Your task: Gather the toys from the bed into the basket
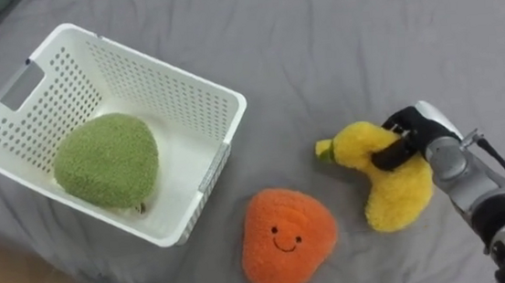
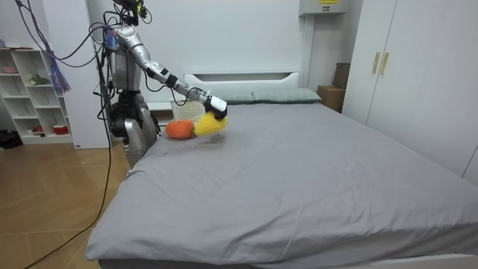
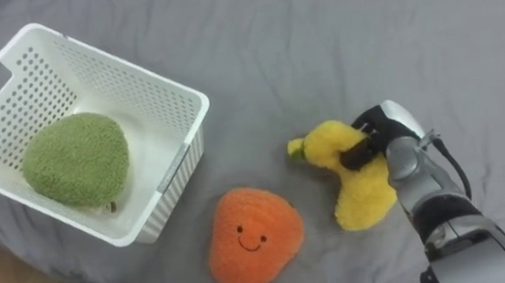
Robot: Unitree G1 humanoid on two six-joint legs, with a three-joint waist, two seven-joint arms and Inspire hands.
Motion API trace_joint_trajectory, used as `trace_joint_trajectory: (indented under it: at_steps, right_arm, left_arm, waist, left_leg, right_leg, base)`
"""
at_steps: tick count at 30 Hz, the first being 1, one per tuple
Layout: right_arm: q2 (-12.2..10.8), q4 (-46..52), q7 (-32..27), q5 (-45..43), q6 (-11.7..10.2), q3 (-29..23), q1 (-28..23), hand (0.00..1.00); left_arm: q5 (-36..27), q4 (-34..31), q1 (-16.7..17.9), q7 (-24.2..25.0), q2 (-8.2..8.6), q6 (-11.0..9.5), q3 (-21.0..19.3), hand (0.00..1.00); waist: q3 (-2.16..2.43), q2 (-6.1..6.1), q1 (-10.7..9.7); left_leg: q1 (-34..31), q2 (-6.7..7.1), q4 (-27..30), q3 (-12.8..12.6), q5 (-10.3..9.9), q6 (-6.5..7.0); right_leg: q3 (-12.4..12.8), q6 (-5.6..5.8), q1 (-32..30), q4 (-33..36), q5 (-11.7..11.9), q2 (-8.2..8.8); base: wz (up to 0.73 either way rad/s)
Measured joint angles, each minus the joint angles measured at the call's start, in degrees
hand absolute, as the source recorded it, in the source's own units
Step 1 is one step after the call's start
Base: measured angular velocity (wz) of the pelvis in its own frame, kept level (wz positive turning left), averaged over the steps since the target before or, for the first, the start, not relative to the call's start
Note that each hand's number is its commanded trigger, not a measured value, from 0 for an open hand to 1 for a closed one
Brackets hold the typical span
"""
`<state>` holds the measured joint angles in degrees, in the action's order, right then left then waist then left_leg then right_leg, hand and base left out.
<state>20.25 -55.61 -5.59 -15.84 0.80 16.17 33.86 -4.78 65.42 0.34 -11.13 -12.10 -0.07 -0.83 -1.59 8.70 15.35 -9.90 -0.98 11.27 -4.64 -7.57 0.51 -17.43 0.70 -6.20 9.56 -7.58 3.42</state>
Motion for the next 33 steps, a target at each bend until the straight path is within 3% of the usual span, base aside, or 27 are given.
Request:
trace_joint_trajectory:
  at_steps: [1, 4, 10, 15, 20, 27, 33]
  right_arm:
    - [0.06, 2.89, 0.00, -0.03, -0.03, 0.00, -0.67, 1.00]
    - [0.20, 9.24, 0.39, -0.55, -0.02, -0.16, -2.12, 1.00]
    - [0.26, 22.80, 2.08, -2.75, 0.87, -1.69, -4.29, 1.00]
    - [0.52, 32.04, 2.06, -3.87, 2.17, -1.77, -5.67, 1.00]
    - [0.09, 40.33, 2.15, -5.31, 3.63, -1.59, -6.08, 1.00]
    - [-0.81, 43.58, 2.27, -3.92, 4.50, -1.54, -6.03, 1.00]
    - [-2.30, 43.62, 4.64, -6.97, 7.54, -1.50, -5.98, 1.00]
  left_arm:
    - [0.00, 0.25, 0.92, -0.04, -0.02, 0.02, -0.67, 0.00]
    - [0.82, 0.21, 2.34, 0.02, 0.15, 0.03, -2.54, 0.00]
    - [1.29, -3.90, 5.93, -0.01, 0.33, 0.60, -3.54, 0.00]
    - [1.51, -7.82, 6.91, -1.13, 1.49, 1.39, -3.69, 0.00]
    - [2.20, -8.99, 7.09, -1.15, 2.77, 1.69, -3.48, 0.00]
    - [2.32, -9.78, 8.17, -1.75, 3.25, 2.21, -3.55, 0.00]
    - [5.86, -11.46, 10.95, -2.64, 3.73, 4.15, -3.72, 0.00]
  waist:
    - [0.36, -0.13, -0.23]
    - [0.85, -0.72, -1.17]
    - [1.30, -2.36, -3.19]
    - [1.62, -3.12, -3.56]
    - [1.57, -3.04, -3.41]
    - [1.24, -2.78, -0.29]
    - [1.06, -2.67, 1.88]
  left_leg:
    - [1.55, -0.02, -0.42, -0.09, 0.00, 0.00]
    - [4.23, -0.07, -0.95, -0.12, -0.03, -0.03]
    - [7.13, -0.02, -1.49, -0.05, -0.19, -0.19]
    - [8.62, 0.37, -1.74, 0.05, -0.17, -0.15]
    - [9.45, 0.72, -2.10, 0.26, -0.06, 0.02]
    - [10.47, 0.81, -3.09, 1.67, -0.09, 0.01]
    - [9.24, 0.99, -2.77, 3.13, -0.12, 0.01]
  right_leg:
    - [0.01, 0.01, 1.39, -0.10, -0.01, -0.04]
    - [-0.14, 0.04, 3.96, -0.35, -0.03, -0.08]
    - [-0.38, 0.06, 7.14, -0.78, -0.04, -0.02]
    - [-0.01, 0.32, 8.50, -0.76, -0.27, 0.08]
    - [-0.13, 0.53, 9.11, -0.72, -0.39, 0.33]
    - [-1.81, 0.75, 10.30, -0.85, -0.50, 0.39]
    - [-3.91, 0.82, 10.07, -0.95, -0.54, 0.50]
  base:
    - [-0.03]
    - [0.00]
    - [-0.01]
    - [0.01]
    - [0.00]
    - [0.09]
    - [0.11]
